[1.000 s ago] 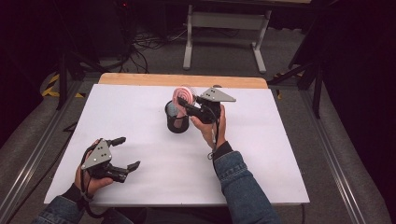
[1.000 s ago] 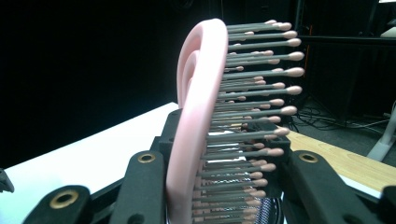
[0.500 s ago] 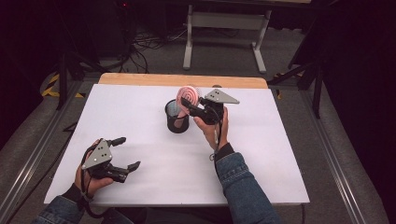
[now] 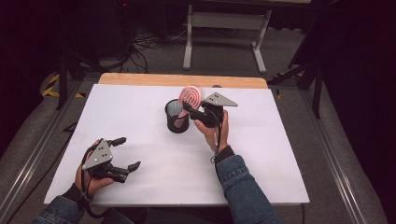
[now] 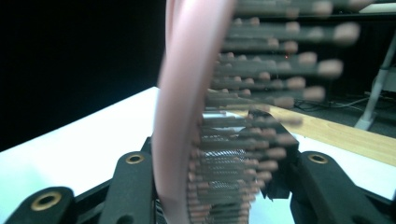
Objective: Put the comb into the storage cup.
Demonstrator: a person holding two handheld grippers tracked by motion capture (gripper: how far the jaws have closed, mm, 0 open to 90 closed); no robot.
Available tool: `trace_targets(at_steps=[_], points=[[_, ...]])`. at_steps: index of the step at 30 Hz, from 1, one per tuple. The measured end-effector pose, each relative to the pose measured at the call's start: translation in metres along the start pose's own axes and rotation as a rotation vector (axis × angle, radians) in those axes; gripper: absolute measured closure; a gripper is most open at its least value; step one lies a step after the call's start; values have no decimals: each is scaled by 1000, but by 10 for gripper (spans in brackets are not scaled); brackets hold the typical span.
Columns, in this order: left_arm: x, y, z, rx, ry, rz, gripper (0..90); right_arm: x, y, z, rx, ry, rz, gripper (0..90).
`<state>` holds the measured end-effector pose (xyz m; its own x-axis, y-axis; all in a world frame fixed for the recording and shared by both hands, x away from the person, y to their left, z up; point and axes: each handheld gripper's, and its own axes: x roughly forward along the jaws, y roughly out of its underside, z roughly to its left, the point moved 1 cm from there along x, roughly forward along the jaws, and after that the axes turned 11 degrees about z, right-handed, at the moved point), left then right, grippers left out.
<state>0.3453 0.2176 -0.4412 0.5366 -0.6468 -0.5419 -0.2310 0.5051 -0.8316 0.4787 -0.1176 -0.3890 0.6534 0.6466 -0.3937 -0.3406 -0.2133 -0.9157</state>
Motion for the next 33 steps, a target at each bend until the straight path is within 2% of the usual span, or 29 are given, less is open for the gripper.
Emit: trace_targets(at_steps=[15, 27, 33], points=[[1, 0, -1, 6, -1, 7, 54, 1, 9, -2, -4, 28, 24, 518], [2, 0, -1, 7, -3, 10, 54, -6, 7, -1, -40, 58, 19, 409], [2, 0, -1, 5, -3, 10, 55, -11, 3, 0, -75, 69, 19, 344]])
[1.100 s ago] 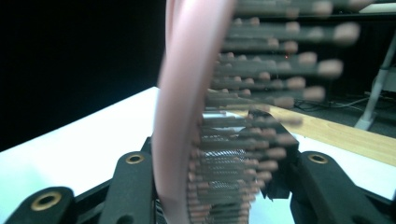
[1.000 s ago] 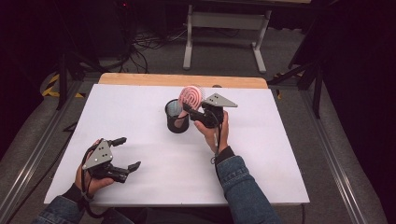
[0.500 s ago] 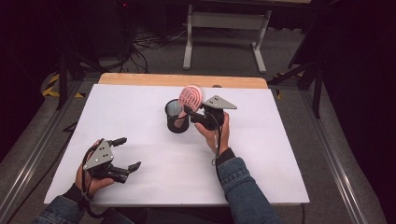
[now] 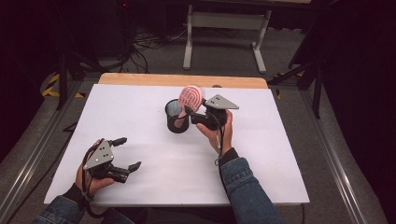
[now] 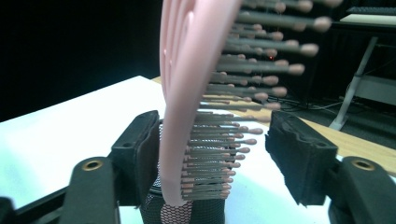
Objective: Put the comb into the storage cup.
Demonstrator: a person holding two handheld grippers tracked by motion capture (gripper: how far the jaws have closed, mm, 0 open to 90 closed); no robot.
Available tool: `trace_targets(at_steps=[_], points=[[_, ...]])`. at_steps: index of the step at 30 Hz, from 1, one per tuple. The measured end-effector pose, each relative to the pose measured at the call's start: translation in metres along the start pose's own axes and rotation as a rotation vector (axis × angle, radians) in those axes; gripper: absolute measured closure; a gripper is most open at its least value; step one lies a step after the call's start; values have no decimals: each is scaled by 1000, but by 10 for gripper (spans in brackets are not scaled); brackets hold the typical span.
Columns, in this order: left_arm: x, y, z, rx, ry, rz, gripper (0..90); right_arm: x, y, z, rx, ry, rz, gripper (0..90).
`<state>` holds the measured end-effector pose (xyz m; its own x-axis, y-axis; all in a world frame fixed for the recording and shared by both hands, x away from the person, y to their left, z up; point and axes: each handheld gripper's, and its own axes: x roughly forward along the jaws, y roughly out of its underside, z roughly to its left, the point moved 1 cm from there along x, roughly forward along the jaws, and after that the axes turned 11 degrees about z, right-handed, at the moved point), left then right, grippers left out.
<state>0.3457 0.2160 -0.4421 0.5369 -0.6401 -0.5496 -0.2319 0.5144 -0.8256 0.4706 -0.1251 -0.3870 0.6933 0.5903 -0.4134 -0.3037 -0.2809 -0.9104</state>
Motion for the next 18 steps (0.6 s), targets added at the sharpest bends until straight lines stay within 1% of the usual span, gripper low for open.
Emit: trace_targets(at_steps=[4, 6, 9, 11, 13, 17, 18], points=[[0, 0, 0, 1, -2, 2, 55, -4, -3, 1, -17, 13, -8, 301], [0, 0, 0, 2, -1, 3, 55, -7, -6, 1, -36, 37, -2, 249], [0, 0, 0, 2, -2, 3, 55, -8, -7, 2, -39, 41, -3, 243], [0, 0, 0, 2, -2, 3, 55, -10, -8, 2, -48, 49, -9, 212], [0, 0, 0, 1, -2, 1, 55, -10, -9, 1, -52, 51, -12, 205], [0, 0, 0, 1, -2, 1, 56, -14, -13, 2, -65, 67, -19, 126], [0, 0, 0, 1, -1, 1, 56, -15, -14, 2, -71, 84, -17, 92]])
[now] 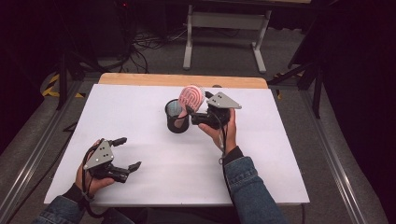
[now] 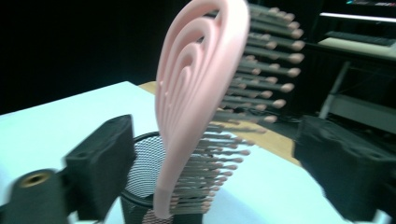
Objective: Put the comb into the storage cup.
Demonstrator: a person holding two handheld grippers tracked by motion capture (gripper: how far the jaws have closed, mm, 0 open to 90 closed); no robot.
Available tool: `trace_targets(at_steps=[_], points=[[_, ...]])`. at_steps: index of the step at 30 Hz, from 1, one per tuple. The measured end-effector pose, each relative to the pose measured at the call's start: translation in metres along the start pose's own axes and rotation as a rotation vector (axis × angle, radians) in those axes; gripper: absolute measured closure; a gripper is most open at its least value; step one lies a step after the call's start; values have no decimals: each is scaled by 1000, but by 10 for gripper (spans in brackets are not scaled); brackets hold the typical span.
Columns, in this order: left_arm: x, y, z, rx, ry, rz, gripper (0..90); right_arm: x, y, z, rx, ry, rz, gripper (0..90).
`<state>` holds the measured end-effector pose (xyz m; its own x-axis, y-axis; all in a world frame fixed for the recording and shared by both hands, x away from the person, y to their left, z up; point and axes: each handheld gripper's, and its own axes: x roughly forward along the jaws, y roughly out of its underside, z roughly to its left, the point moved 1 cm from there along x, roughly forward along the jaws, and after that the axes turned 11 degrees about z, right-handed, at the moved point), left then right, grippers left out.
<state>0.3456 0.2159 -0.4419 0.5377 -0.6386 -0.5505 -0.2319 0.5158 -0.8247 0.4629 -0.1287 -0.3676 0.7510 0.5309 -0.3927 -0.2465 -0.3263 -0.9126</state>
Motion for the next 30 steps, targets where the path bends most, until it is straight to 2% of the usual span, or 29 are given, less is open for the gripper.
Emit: trace_targets(at_steps=[3, 9, 30], points=[[0, 0, 0, 0, -1, -1, 56, -5, -3, 0, -13, 22, -3, 59], [-1, 0, 0, 0, -2, -1, 56, -10, -4, -3, -19, 21, -13, 41], [-1, 0, 1, -2, -6, -1, 56, -40, -7, -10, -69, 95, 4, 52]])
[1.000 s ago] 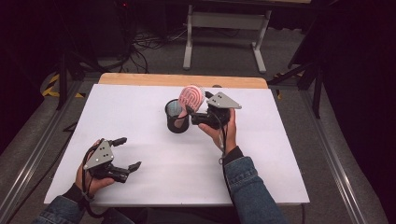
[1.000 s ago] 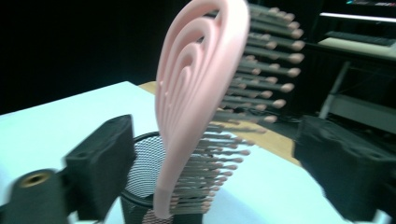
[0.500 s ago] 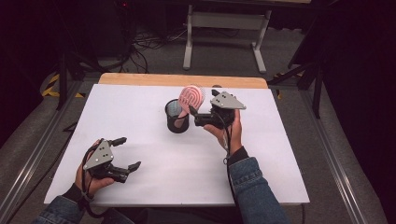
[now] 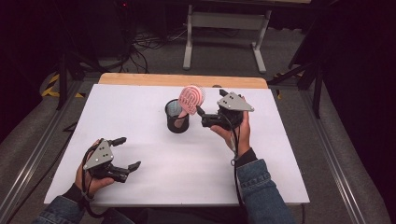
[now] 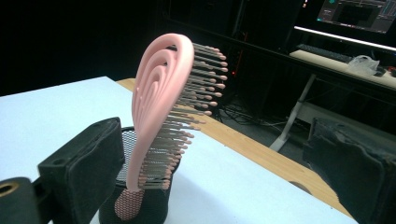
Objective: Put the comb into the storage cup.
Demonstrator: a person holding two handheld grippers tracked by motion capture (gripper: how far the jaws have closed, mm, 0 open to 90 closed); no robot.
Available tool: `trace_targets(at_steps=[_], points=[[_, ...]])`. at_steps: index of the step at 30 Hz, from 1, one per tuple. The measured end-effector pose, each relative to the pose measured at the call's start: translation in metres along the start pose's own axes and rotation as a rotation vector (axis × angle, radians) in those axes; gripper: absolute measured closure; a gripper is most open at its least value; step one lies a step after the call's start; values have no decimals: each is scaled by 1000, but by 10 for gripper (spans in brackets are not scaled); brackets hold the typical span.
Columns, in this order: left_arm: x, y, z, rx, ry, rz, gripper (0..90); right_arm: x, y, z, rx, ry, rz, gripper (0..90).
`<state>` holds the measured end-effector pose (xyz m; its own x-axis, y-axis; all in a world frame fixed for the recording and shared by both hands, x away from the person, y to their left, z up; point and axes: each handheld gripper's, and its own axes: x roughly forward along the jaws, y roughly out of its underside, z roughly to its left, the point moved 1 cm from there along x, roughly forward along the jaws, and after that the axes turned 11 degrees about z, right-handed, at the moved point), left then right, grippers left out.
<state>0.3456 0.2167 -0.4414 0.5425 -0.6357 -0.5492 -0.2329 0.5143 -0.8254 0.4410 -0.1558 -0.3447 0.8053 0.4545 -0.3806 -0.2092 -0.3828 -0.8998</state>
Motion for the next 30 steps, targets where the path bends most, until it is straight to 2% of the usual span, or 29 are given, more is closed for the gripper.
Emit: trace_targets(at_steps=[18, 30], points=[[0, 0, 0, -2, -2, -1, 55, -20, 4, -5, -14, 15, -12, 52], [0, 0, -1, 0, -4, -1, 55, -26, 10, -7, -15, 31, -18, 51]])
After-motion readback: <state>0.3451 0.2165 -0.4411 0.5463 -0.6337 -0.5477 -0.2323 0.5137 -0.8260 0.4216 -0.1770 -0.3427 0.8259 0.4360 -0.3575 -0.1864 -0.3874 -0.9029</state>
